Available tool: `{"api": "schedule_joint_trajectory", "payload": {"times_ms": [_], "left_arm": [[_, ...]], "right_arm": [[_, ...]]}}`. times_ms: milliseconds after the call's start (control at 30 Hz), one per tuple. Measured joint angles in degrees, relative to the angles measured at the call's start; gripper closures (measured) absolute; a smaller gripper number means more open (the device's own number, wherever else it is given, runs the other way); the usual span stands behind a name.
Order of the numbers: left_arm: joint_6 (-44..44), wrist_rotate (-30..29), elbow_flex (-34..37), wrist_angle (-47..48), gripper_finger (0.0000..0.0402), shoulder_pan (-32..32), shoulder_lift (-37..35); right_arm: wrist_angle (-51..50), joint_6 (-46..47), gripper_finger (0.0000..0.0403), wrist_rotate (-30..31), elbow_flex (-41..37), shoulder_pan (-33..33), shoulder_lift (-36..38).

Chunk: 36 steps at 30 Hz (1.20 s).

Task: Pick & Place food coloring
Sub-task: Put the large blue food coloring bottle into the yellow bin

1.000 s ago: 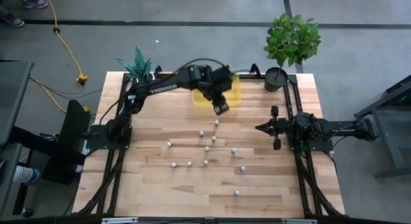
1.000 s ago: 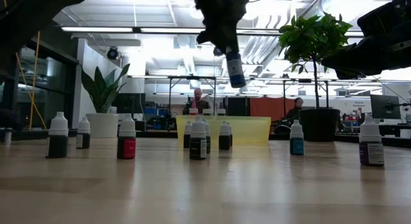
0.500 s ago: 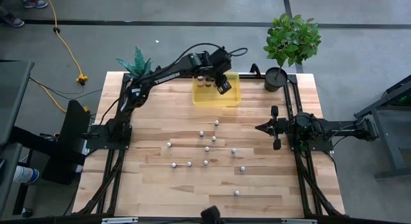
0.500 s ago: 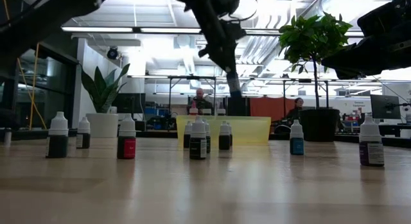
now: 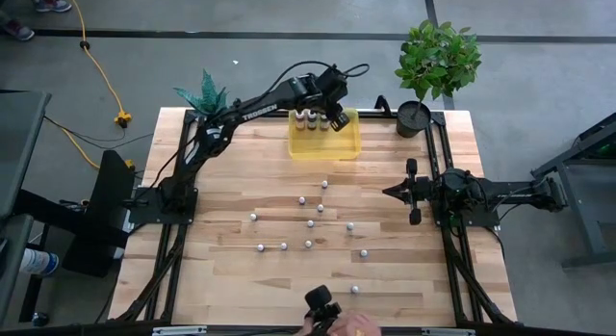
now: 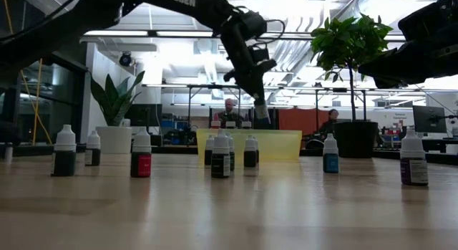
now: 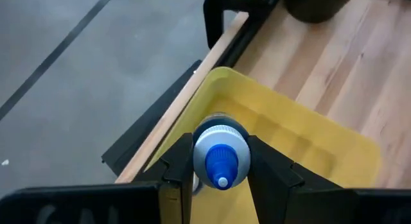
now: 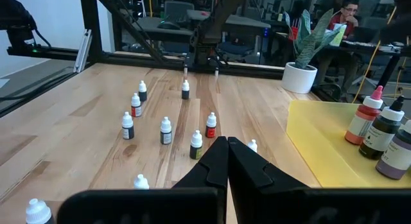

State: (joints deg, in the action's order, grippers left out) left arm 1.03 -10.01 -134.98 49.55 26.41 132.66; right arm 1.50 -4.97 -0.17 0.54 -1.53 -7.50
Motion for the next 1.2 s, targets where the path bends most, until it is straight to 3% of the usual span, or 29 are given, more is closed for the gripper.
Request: {"api": "schedule_joint_trajectory", "payload": {"times_ms": [400, 800, 1200], "left_arm": [[-5.0, 0.37, -0.02, 0.19, 0.0304, 0.26, 2.45], [-5.75, 2.25, -0.02, 11.12, 0.0295, -1.41, 2.45], [4.08, 0.38, -0.02, 22.12, 0.0298, -0.48, 2.08]], "right_arm": [[0.0, 0.01, 0.0402, 0.0, 0.0, 0.0, 0.01], [0.0, 0.01, 0.0402, -0.01, 0.0, 0.01, 0.01], [0.0, 0.01, 0.0402, -0.01, 0.0, 0.01, -0.01]]}}
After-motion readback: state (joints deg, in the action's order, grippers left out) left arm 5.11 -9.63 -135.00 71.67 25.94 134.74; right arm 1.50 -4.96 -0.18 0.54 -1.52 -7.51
